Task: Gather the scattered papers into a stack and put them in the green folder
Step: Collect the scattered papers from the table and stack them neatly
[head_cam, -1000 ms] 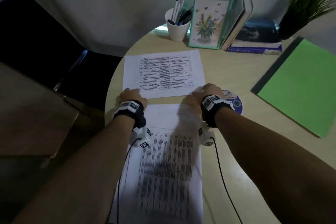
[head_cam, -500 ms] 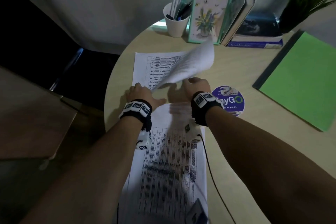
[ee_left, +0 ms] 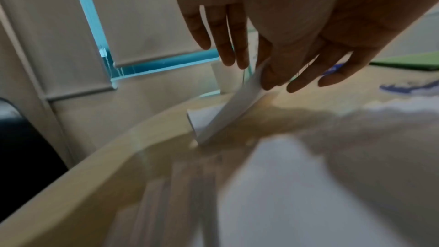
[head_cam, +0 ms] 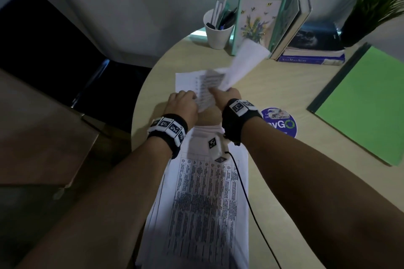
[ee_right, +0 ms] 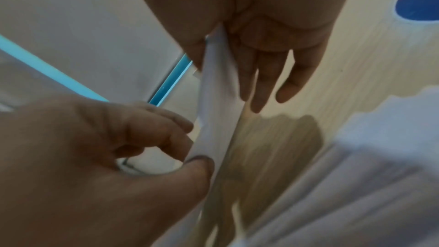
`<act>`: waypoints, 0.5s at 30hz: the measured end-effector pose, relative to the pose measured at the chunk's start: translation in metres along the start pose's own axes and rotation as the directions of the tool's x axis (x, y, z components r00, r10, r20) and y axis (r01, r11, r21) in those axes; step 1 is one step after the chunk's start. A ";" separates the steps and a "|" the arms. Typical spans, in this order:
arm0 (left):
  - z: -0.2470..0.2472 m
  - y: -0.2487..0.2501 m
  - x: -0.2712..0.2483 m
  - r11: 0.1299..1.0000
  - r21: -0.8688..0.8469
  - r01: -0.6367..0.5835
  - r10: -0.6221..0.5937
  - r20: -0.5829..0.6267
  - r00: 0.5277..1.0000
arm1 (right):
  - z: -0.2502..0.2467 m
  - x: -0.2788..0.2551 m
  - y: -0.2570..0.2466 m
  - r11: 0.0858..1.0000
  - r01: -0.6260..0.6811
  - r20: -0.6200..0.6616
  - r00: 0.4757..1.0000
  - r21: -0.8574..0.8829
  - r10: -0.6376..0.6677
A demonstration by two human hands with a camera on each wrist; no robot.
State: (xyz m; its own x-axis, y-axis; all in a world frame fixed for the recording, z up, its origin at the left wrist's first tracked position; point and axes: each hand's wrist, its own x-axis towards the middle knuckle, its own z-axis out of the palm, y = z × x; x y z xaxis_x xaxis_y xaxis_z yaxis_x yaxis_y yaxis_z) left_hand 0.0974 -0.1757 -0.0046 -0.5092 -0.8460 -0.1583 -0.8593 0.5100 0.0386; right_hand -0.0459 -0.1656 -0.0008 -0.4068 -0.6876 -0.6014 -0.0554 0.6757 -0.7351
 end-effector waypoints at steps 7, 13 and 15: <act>-0.025 0.007 -0.014 0.974 -0.218 -0.064 0.038 -0.124 0.992 | -0.023 -0.017 -0.002 0.997 0.070 -0.094 0.993 -0.009 -0.071; -0.024 0.016 -0.034 0.842 -0.490 0.227 -0.333 -0.141 0.932 | -0.052 -0.063 0.027 0.995 0.043 0.154 0.986 0.094 -0.058; -0.019 0.014 -0.046 0.714 -0.586 0.383 -0.478 -0.009 0.878 | -0.063 -0.082 0.045 0.994 0.021 0.249 0.967 0.111 -0.048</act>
State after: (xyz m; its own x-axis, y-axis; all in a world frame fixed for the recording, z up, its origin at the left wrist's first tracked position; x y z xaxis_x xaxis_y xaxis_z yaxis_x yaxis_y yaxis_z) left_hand 0.1076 -0.1330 0.0220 -0.0368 -0.9882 -0.1486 -0.8367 -0.0509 0.5454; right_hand -0.0725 -0.0618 0.0353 -0.1642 -0.7636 -0.6245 0.0374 0.6278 -0.7775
